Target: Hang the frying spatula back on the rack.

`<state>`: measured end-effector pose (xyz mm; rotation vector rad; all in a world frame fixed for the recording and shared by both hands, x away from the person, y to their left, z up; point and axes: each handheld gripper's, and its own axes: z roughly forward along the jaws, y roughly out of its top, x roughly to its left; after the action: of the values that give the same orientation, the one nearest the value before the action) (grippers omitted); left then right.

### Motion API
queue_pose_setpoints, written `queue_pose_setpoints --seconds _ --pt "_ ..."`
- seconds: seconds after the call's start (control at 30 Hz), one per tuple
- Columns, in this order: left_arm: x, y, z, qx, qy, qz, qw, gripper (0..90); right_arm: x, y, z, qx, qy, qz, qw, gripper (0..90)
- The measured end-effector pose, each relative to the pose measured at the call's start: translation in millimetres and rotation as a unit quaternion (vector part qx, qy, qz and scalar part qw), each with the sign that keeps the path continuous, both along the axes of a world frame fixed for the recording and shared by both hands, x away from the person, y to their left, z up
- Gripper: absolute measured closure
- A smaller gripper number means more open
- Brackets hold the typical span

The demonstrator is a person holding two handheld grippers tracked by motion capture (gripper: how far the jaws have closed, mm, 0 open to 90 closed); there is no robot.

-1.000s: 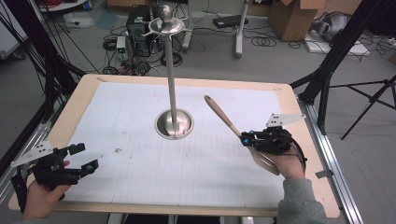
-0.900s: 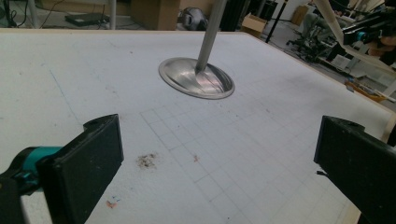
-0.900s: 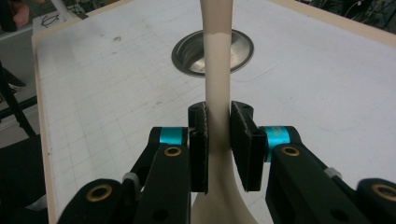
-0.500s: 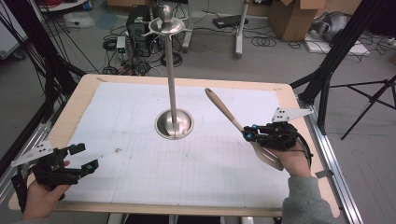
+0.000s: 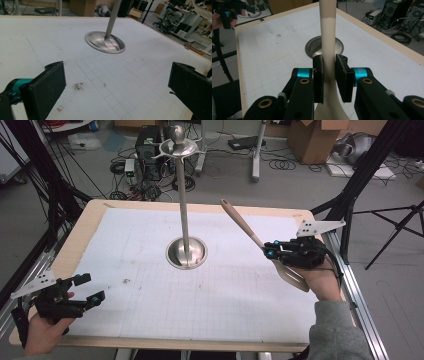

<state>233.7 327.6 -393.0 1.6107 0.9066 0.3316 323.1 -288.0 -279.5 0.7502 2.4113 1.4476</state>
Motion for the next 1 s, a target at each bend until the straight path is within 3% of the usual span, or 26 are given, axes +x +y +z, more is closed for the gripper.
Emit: queue_pose_setpoints --seconds 0.23,0.67,1.0 --pt "-0.1 0.5 -0.1 -0.002 0.0 0.001 1.0 1.8 3.1 -1.2 13.6 0.014 -0.01 0.0 0.9999 77.7" --pt "-1.5 2.8 -0.6 -0.004 0.002 0.003 1.0 1.8 11.9 2.3 41.3 0.01 -0.021 0.015 0.9996 77.7" --pt "-2.2 4.1 -1.5 -0.004 0.004 0.004 1.0 1.8 18.2 4.7 53.2 0.017 -0.021 0.026 0.9993 77.7"
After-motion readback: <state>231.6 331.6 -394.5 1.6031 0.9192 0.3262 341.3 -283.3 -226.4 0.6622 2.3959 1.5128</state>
